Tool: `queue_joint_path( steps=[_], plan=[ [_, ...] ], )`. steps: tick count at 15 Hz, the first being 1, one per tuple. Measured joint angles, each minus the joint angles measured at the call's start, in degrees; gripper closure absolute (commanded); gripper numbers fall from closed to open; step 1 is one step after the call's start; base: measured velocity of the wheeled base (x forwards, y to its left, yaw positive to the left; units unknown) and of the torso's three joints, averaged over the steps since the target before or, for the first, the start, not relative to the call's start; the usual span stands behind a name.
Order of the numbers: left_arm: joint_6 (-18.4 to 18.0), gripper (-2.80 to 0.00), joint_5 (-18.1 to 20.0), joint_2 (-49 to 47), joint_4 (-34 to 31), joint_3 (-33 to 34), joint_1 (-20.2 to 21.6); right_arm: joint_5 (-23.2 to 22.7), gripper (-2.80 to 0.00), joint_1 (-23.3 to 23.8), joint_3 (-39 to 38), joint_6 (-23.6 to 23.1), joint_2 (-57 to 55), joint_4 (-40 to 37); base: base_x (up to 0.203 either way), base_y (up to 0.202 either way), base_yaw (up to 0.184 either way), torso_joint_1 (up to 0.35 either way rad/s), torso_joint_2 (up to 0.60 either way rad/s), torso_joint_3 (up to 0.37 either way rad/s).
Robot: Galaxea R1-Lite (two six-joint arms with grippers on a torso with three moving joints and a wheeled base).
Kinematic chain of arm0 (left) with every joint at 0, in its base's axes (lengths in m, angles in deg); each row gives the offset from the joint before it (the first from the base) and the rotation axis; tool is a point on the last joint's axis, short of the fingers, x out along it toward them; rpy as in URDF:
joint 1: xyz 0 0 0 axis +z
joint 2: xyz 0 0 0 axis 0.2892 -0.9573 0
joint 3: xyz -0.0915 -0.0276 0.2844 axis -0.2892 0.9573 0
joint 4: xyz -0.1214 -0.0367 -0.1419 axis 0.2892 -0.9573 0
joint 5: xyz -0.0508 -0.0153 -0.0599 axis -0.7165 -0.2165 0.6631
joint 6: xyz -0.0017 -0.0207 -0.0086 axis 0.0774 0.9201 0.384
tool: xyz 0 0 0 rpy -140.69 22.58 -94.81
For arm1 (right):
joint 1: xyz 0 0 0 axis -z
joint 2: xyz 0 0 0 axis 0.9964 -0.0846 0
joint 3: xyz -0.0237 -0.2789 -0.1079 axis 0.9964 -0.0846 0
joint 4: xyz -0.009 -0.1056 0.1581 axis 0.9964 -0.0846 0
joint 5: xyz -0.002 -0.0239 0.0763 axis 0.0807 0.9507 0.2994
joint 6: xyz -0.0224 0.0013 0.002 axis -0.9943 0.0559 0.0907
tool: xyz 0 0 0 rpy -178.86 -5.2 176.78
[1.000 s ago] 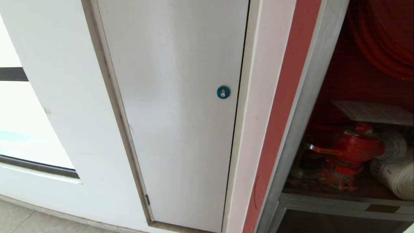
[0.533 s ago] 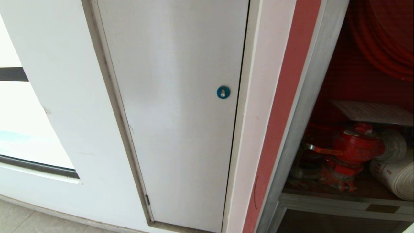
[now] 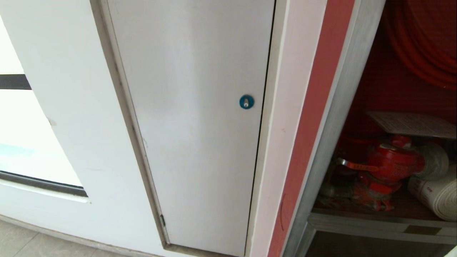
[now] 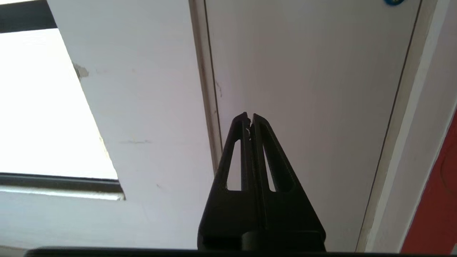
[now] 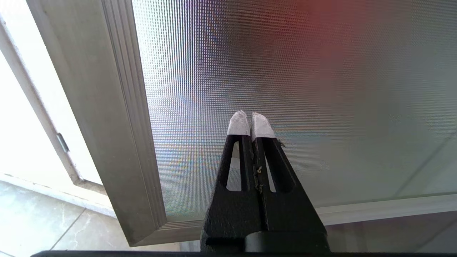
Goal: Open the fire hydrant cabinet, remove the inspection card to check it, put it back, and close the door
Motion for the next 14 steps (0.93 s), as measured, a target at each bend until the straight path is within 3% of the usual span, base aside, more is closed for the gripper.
queue_joint_path(
  steps=[4,6,9,14],
  plan=[
    [-1.7,0.0,-0.5,0.1,-7.7,0.3,0.0,0.0,0.0,0.0,0.0,0.0,0.0,0.0,0.0,0.0,0.0,0.0,0.0,0.0],
    [-0.4,0.0,-0.7,0.1,-12.6,0.3,0.0,0.0,0.0,0.0,0.0,0.0,0.0,0.0,0.0,0.0,0.0,0.0,0.0,0.0],
    [2.4,0.0,-1.1,0.1,-12.6,0.3,0.0,0.0,0.0,0.0,0.0,0.0,0.0,0.0,0.0,0.0,0.0,0.0,0.0,0.0],
    [2.6,0.0,-1.2,0.1,-12.6,0.3,0.0,0.0,0.0,0.0,0.0,0.0,0.0,0.0,0.0,0.0,0.0,0.0,0.0,0.0]
  ],
)
